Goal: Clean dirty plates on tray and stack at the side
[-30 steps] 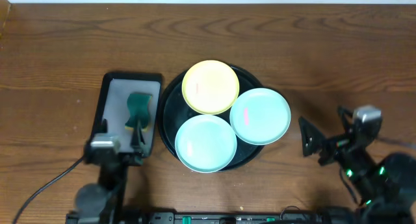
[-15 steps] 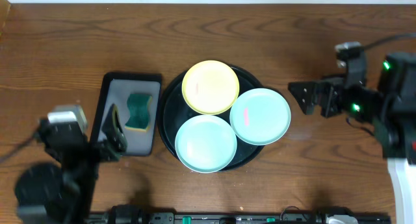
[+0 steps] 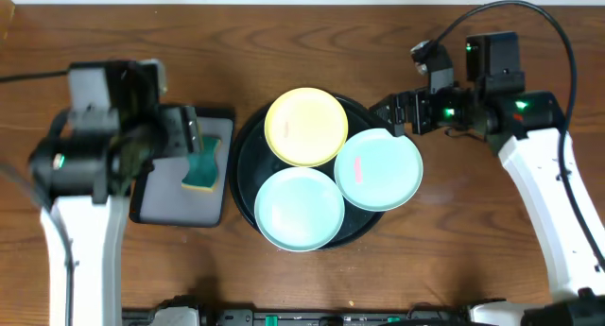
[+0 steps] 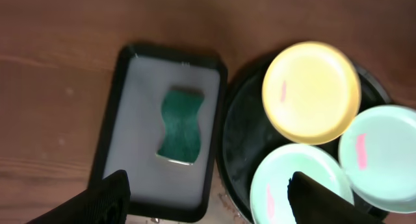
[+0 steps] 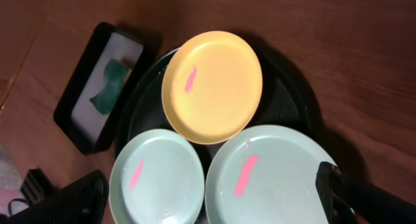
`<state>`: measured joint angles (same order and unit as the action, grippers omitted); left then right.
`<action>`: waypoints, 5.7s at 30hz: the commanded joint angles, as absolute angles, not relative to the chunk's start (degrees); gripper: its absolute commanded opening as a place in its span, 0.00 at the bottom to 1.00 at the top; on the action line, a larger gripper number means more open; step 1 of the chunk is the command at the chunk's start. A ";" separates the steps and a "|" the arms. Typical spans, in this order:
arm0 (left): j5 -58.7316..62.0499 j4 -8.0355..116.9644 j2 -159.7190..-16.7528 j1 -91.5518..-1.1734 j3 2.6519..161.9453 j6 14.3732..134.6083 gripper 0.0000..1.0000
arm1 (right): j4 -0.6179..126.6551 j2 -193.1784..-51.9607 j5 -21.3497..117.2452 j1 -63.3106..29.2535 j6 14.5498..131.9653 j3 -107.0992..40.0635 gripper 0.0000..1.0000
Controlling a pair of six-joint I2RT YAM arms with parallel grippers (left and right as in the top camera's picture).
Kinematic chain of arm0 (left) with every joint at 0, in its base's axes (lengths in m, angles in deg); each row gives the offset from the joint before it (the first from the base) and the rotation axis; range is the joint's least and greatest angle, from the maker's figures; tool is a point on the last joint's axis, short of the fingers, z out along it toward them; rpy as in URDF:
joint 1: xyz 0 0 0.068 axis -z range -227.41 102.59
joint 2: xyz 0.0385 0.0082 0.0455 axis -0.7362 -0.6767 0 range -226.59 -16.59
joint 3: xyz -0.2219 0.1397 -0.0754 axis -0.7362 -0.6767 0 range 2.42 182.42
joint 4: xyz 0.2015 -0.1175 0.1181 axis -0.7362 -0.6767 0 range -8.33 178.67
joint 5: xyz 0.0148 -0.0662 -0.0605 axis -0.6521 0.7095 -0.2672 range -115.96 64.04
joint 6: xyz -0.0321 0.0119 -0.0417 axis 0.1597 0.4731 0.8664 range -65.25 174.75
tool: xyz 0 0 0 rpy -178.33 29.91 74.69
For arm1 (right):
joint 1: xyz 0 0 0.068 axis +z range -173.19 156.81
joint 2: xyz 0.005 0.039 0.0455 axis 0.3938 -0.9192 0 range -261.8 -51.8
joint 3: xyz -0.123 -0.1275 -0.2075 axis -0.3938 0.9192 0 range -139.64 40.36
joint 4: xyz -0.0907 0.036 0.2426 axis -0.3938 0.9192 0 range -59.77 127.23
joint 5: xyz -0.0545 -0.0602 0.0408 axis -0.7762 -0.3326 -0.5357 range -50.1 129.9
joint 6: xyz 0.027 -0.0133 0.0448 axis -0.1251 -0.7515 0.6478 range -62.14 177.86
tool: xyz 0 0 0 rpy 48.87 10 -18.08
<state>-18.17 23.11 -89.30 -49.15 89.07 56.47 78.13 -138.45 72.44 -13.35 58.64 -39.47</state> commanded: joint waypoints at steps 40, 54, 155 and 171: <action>-17.62 22.91 -101.99 -48.93 86.74 57.43 0.88 | 66.44 -158.97 48.68 3.44 70.02 -40.17 0.59; -17.62 22.91 -101.99 -48.93 86.76 57.43 0.88 | 64.87 -161.18 44.85 6.78 70.02 -40.15 0.60; -17.62 26.39 -101.99 -48.93 86.74 57.43 0.89 | 64.49 -163.45 44.42 6.87 70.02 -40.15 0.99; -17.62 26.39 -101.99 -48.93 86.74 57.43 0.89 | 64.49 -163.45 44.42 6.87 70.02 -40.15 0.99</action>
